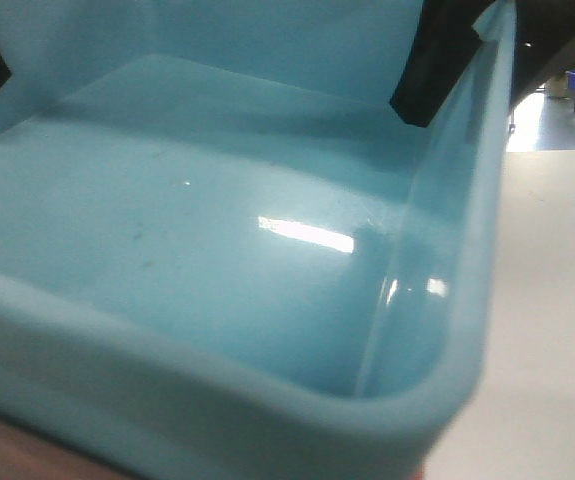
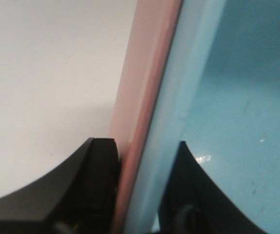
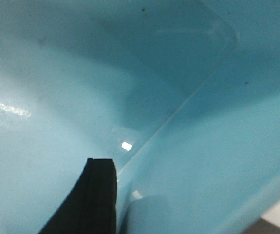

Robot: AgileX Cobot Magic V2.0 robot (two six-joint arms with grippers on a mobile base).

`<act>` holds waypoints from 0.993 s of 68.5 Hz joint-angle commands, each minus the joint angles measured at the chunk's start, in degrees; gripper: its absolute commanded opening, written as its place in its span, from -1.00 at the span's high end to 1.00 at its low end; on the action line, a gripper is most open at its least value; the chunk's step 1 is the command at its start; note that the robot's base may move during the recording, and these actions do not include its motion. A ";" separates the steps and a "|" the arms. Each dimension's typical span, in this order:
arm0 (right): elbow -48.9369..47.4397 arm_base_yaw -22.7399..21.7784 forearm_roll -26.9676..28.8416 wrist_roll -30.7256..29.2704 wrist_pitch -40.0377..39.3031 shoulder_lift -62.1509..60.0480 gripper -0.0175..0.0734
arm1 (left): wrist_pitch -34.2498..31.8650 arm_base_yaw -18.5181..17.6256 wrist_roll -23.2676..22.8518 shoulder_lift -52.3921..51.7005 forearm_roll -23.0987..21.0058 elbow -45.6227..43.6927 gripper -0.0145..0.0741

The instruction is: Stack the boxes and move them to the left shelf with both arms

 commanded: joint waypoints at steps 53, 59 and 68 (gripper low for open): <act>-2.27 0.19 1.50 -4.45 -7.97 -2.00 0.48 | -5.57 -1.84 4.22 -2.27 -9.90 -2.34 0.68; -2.27 0.19 1.50 -4.45 -7.97 -2.00 0.48 | -5.57 -1.84 4.22 -2.27 -9.90 -2.34 0.68; -2.27 0.19 1.50 -4.45 -7.97 -2.00 0.48 | -5.57 -1.84 4.22 -2.27 -9.90 -2.34 0.68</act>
